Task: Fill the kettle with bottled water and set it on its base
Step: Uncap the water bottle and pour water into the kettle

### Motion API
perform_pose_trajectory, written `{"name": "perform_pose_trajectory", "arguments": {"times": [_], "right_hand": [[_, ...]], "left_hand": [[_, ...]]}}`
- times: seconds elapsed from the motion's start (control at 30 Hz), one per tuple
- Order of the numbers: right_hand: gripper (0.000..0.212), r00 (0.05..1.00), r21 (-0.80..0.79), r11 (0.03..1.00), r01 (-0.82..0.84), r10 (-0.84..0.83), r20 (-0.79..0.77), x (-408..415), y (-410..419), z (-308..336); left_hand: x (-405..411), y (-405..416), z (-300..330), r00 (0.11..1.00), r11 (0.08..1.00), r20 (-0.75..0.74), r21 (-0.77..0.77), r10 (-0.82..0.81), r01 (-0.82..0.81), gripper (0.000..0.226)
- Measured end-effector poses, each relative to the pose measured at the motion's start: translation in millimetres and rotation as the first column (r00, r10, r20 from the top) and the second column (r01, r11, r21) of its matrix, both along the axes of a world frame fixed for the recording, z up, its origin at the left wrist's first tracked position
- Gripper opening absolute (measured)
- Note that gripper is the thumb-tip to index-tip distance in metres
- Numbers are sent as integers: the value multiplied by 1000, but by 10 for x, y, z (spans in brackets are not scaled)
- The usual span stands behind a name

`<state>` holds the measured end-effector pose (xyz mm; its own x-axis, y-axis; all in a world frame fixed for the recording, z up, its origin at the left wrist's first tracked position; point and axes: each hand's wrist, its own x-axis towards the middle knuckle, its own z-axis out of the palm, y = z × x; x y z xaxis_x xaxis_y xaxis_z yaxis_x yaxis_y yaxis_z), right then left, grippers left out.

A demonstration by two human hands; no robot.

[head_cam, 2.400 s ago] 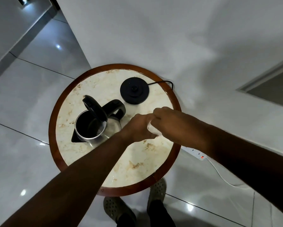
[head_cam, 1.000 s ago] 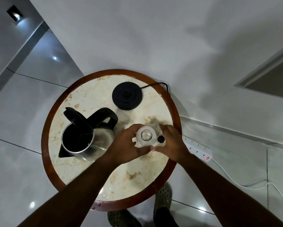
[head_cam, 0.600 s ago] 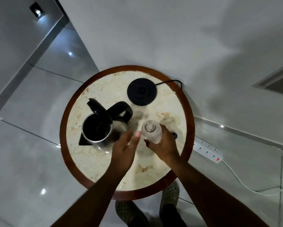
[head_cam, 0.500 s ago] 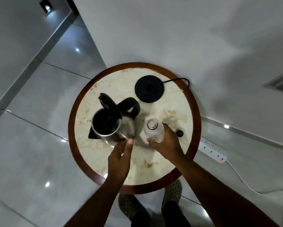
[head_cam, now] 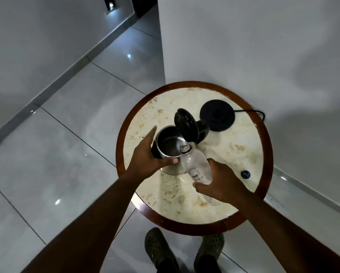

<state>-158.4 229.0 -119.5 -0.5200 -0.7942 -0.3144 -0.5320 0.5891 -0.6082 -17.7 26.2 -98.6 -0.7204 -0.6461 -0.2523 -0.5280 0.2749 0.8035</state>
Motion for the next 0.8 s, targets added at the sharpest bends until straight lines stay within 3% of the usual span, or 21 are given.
{"name": "perform_pose_trajectory", "arguments": {"times": [0.1,0.27,0.53,0.8], "right_hand": [[54,992,82,994,-78,85,-89,-52,-51,221],[61,974,266,949,-169,203,-106,-216,-95,582],[52,937,462,825,-326,347,42,-370,-340,1061],[57,935,609,730,-311,351,57,-239,-650,1406]], "left_hand": [[-10,-70,-9,999,998,-26,52,-34,35,117],[7,-90,-27,996,987,-91,158,13,2,110],[12,-102,-74,995,973,-87,229,47,-26,109],[2,-98,-102,992,961,-100,275,70,-40,109]]}}
